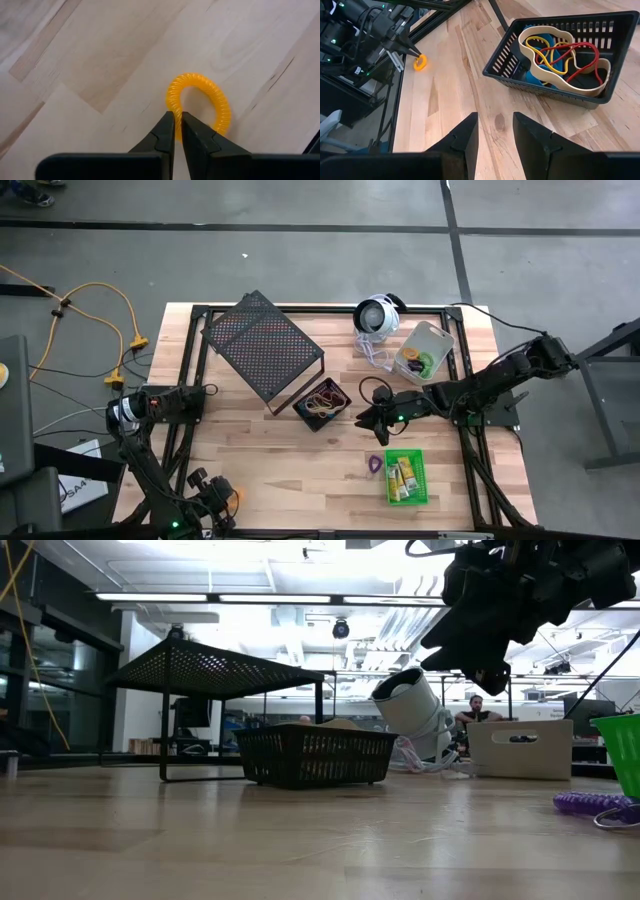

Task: Pick & Place Office Desk Supplies
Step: Put the orange spring keychain into the white bin

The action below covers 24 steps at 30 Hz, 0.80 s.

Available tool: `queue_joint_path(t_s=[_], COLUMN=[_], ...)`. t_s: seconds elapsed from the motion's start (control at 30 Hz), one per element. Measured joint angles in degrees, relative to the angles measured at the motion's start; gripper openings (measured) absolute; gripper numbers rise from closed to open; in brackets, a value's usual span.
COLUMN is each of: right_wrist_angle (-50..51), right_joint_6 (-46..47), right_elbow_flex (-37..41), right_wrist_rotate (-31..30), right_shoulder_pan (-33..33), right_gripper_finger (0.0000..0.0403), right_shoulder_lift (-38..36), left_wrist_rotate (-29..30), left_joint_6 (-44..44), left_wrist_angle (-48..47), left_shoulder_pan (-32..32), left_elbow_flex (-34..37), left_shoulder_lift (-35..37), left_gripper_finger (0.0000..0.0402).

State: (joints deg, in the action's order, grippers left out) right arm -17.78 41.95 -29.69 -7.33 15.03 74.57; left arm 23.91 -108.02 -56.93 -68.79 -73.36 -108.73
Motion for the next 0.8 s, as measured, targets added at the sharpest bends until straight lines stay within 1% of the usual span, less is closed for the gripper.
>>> queue_joint_path(t_s=[0.37, 0.8], right_wrist_angle=[0.00, 0.01], right_joint_6=[0.00, 0.00], right_elbow_flex=[0.00, -0.01], right_wrist_rotate=[0.00, 0.01], right_shoulder_pan=[0.00, -0.02], right_gripper_finger=[0.0109, 0.0109], right_shoulder_lift=[0.01, 0.01], left_wrist_rotate=[-3.38, -9.83], left_joint_6=[2.82, 7.99], left_wrist_angle=[0.25, 0.24], left_shoulder_pan=[1.66, 5.25], left_elbow_flex=[-0.01, 0.02], left_shoulder_lift=[0.00, -0.51], left_gripper_finger=[0.0021, 0.0021])
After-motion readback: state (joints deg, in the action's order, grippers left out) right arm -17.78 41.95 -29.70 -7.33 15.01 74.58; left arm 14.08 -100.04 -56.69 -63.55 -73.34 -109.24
